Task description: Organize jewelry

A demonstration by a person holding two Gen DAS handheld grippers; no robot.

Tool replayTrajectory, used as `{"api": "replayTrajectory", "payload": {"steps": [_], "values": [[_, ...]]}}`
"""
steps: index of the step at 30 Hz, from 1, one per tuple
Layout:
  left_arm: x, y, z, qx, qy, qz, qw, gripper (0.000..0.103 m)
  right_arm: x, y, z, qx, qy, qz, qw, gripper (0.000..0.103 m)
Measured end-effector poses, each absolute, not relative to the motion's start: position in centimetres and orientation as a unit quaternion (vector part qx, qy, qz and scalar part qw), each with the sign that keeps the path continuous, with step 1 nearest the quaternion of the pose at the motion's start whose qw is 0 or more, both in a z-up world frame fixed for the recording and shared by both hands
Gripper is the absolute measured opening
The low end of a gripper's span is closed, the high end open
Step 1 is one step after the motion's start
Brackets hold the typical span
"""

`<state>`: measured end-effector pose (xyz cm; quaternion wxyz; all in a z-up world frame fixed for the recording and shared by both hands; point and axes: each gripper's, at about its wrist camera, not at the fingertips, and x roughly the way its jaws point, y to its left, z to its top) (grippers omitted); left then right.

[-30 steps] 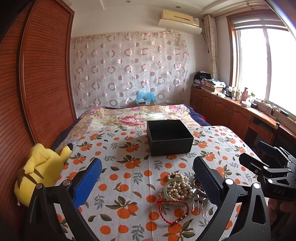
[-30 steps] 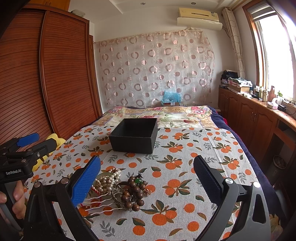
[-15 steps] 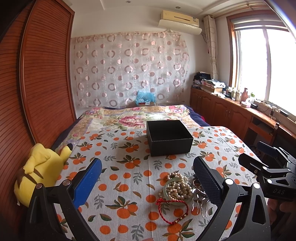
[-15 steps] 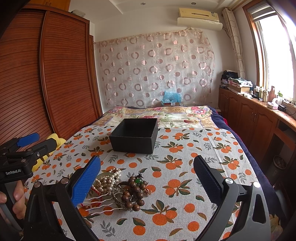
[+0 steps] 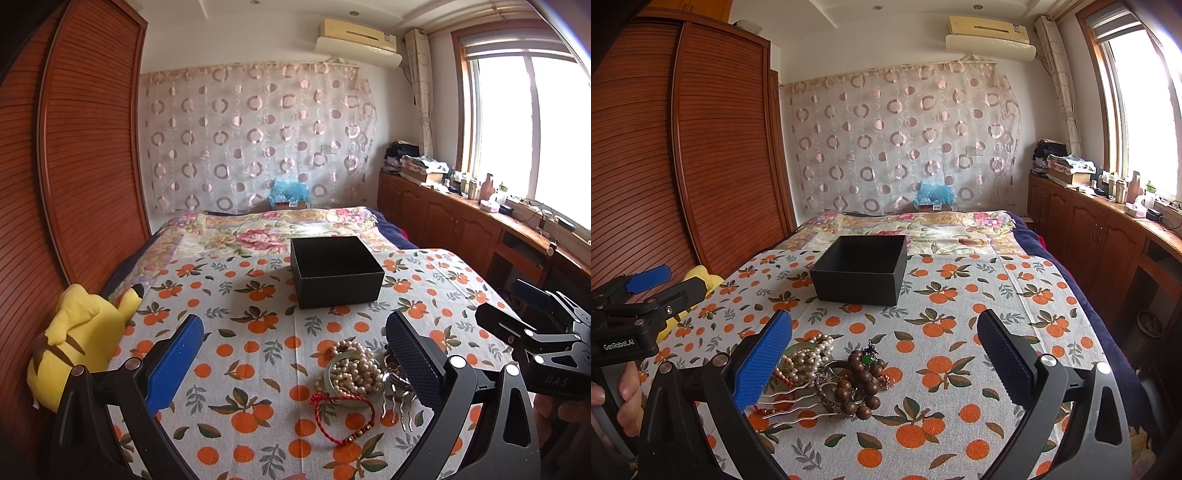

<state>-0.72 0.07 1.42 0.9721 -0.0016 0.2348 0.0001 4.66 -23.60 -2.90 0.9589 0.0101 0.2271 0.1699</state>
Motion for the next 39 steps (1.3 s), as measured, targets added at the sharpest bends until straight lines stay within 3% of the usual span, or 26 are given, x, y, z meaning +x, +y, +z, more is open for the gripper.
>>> {"api": "replayTrajectory", "payload": {"steps": [23, 33, 39], "values": [[1.8, 1.0, -3.4, -0.003, 0.3, -0.016, 0.954, 0.095, 5.2, -24.6, -5.8, -0.001, 0.26, 0.202, 0.944, 0.1], [2.4, 0.5, -5.3, 0.005, 0.335, -0.046, 0.941, 0.095, 6.7, -23.0, -8.4, -0.018, 0.326, 0.263, 0.908, 0.059], [3.0, 0.8, -6.1, 0.001, 0.354, -0.059, 0.934, 0.095, 7.2, -21.2, -10.0, -0.031, 0.364, 0.308, 0.878, 0.042]]}}
